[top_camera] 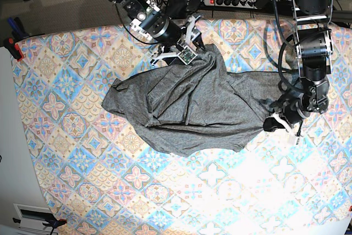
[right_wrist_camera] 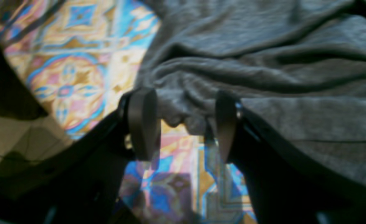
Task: Layout the t-shirt on the table in an organized manner, then fold the t-shirt properly
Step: 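Regrasp the shirt edge with the right gripper and spread it flat, then grasp the shirt edges with both grippers and smooth it outward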
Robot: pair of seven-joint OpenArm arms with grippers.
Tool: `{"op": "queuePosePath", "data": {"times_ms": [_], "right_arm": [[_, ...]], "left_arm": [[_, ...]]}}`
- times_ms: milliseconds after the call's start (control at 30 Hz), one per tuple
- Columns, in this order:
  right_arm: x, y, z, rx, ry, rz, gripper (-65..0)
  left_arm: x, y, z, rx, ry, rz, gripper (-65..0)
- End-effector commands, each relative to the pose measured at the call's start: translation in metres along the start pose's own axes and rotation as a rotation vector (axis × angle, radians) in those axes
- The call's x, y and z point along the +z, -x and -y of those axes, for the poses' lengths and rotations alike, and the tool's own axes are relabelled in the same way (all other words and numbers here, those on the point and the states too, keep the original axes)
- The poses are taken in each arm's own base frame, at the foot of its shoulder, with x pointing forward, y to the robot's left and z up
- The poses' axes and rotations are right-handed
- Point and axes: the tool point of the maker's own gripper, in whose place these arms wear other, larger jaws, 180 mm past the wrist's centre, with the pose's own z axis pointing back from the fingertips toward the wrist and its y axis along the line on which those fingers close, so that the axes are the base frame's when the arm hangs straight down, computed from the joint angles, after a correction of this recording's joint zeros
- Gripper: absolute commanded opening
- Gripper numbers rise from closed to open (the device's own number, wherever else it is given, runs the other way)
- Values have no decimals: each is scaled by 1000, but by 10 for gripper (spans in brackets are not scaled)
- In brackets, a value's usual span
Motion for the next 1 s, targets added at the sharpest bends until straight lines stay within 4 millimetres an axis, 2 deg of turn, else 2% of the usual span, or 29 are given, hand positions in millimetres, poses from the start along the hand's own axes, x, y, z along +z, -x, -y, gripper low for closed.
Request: {"op": "queuePosePath", "data": {"times_ms": [0,100,200,233,333,467,633,767,967], "right_arm": [[1,-15,-2,-2,-4,52,-357],[2,-10,-7,-14,-12,42,-357],[3,-8,-10,-20,-16,36,-357],[3,-8,-10,-20,-16,36,-357],[3,-7,-10,-19,-18,35,-357],[3,-8,-10,-20,-18,36,-357],[3,-7,-10,-21,-18,34,-357],[2,-6,-10,-21,-18,33,-357],[3,-6,-11,-22,-19,32,-357]], "left_arm": [[21,46,-49,-24,-182,-204,-650],[39,62,-69,-6,-221,-222,-650],[53,65,-85,-4,-255,-233,-650],[59,72,-92,-2,-269,-246,-650],[69,88,-101,-2,-288,-272,-650],[91,94,-122,19,-335,-274,-650],[134,66,-161,91,-427,-168,-650],[161,50,-181,82,-481,-145,-650],[162,48,-182,80,-483,-144,-650]]}}
